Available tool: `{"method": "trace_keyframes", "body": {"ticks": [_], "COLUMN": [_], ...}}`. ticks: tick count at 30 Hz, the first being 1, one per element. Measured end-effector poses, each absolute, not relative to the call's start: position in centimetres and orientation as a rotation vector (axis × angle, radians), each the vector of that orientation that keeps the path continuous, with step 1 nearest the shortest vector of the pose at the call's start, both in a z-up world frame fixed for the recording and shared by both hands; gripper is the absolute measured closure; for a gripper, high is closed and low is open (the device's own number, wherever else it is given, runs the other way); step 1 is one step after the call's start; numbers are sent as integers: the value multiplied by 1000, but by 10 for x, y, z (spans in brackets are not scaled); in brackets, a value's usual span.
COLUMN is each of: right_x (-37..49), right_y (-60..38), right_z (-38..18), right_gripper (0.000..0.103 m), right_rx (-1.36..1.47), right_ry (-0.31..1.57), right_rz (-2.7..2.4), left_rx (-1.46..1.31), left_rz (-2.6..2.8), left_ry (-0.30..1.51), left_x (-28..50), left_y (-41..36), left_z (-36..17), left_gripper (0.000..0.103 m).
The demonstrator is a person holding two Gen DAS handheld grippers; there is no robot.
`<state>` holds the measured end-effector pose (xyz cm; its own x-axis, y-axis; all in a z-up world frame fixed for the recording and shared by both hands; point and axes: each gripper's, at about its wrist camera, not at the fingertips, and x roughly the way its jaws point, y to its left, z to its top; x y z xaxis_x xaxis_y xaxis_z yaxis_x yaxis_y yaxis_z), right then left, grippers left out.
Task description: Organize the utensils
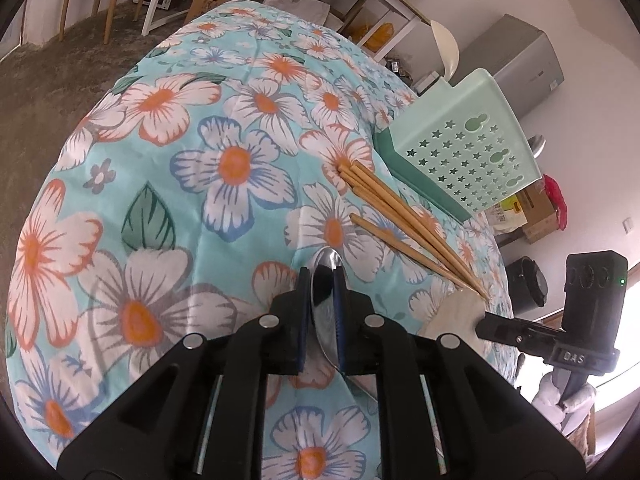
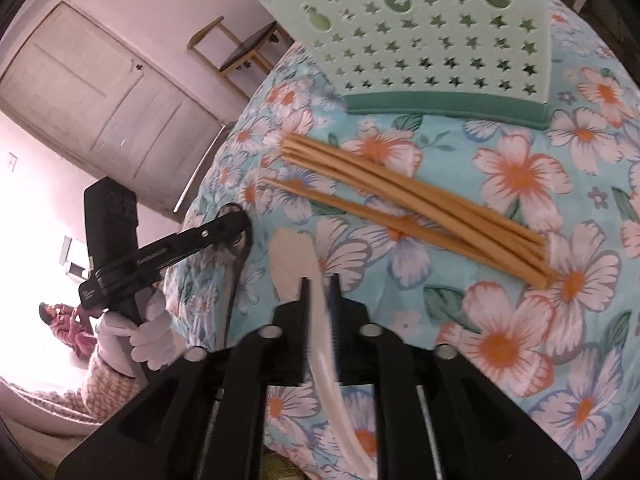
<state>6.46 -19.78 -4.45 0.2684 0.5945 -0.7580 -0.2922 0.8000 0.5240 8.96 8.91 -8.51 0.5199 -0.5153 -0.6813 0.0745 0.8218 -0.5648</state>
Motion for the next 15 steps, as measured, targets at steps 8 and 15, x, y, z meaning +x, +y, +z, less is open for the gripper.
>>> {"method": "trace_keyframes", "body": {"ticks": [8, 15], "right_x": [66, 83], "right_y": [-186, -186], "right_z": [-51, -74], "right_gripper": [76, 76], "right_rx": [255, 330], "right_ry": [1167, 1194], "right_rz": [631, 670], "left_rx": [-510, -514], "left_rz": [-370, -368], "left_ry": [965, 966], "left_x": [90, 89], "left_y": [89, 89], "left_z": [-86, -86], "left_gripper": [93, 93]}}
